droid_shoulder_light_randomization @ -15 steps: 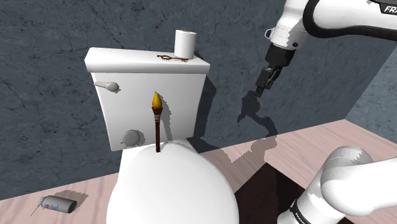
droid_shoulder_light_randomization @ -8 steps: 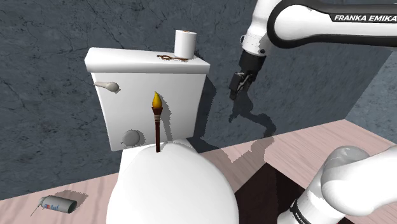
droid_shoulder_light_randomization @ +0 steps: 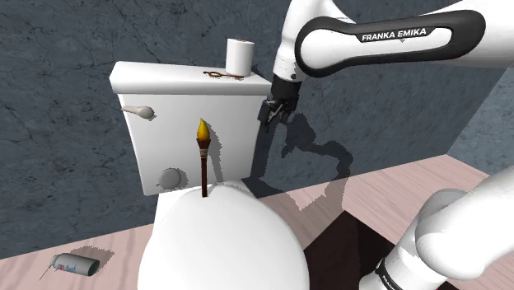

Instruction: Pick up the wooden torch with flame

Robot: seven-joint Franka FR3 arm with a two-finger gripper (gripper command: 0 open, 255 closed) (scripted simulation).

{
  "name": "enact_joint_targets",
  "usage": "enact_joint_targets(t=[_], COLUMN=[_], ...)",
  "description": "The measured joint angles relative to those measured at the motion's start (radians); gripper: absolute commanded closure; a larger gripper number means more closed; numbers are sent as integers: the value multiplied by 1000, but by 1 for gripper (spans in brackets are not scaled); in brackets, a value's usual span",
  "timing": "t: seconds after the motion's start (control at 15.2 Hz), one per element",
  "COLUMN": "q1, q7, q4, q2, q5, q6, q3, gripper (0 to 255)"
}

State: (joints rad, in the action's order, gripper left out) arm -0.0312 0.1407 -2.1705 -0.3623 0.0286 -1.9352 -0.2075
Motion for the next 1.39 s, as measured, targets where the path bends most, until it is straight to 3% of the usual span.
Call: enact_joint_targets(t=[0.59, 1.12, 1.39], q1=[-9, -63, -78], q7=[150, 260, 283], q4=[233, 558, 589], q2=[338, 658, 714], q5=[82, 188, 208], q6=[-107, -95, -120], q3=[-75, -91, -88], gripper=[0, 0, 0])
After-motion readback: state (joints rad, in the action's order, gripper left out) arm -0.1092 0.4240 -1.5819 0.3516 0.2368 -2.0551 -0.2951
